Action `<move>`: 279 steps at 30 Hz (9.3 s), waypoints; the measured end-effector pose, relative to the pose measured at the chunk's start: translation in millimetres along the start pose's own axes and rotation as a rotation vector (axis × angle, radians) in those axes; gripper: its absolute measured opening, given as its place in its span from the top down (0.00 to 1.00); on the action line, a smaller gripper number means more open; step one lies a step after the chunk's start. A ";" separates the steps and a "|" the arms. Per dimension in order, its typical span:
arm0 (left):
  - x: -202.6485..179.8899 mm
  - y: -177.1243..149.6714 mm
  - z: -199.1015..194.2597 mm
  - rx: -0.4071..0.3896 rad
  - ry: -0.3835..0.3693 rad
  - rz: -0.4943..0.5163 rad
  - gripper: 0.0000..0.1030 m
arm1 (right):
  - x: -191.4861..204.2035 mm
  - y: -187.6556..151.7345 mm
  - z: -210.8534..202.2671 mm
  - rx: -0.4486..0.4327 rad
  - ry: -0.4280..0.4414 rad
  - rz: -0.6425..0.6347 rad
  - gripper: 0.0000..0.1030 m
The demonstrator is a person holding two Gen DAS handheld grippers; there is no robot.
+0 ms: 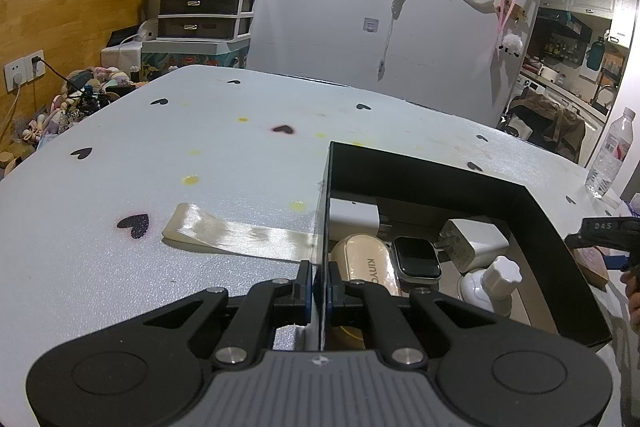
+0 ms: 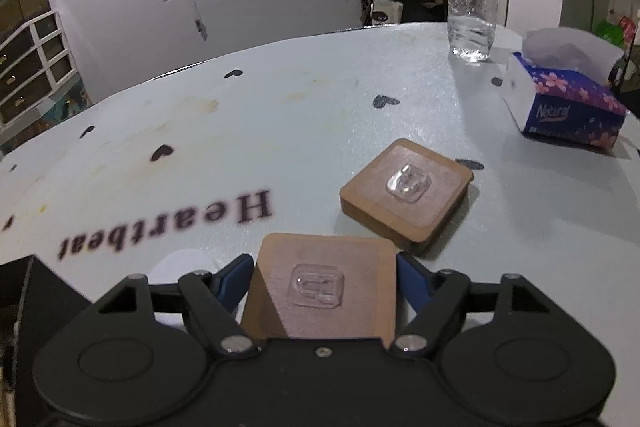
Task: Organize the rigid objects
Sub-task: 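Move the right gripper to a square wooden coaster and grasp it, then carry the wooden coaster into the black box and open the right gripper, then move the right gripper to the second wooden coaster and grasp it, then carry the second coaster into the black box and release it, then move the right gripper to the white round tape measure and grasp it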
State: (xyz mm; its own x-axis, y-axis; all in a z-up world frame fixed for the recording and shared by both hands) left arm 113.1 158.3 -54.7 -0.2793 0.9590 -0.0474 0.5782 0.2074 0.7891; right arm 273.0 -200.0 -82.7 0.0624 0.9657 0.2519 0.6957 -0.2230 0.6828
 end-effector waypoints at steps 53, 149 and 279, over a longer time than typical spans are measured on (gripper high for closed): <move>-0.2 -0.1 0.5 -0.002 -0.007 -0.007 0.93 | 172.9 -71.5 -97.8 0.287 0.371 -0.248 0.19; 2.0 -3.0 -0.6 0.000 0.007 -0.018 0.94 | -48.8 18.9 10.8 0.010 0.370 -0.525 0.00; 3.1 -4.0 0.1 -0.002 -0.014 -0.040 0.93 | 82.4 -34.9 -136.7 -0.041 0.370 -0.353 0.00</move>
State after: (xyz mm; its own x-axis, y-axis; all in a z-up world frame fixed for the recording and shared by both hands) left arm 110.1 160.4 -58.0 -0.2916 0.9525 -0.0874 0.5656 0.2454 0.7873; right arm 156.0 -130.8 8.0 -0.4340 0.8733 0.2215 0.5992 0.0963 0.7948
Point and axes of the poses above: each gripper's, at about its wrist camera, not at the fingertips, and z roughly the way its jaws point, x to its left, y to its top, the point moved 3 cm from there along z, roughly the way its jaws point, and after that the axes turned 8 degrees about y, right-handed, at the moved point
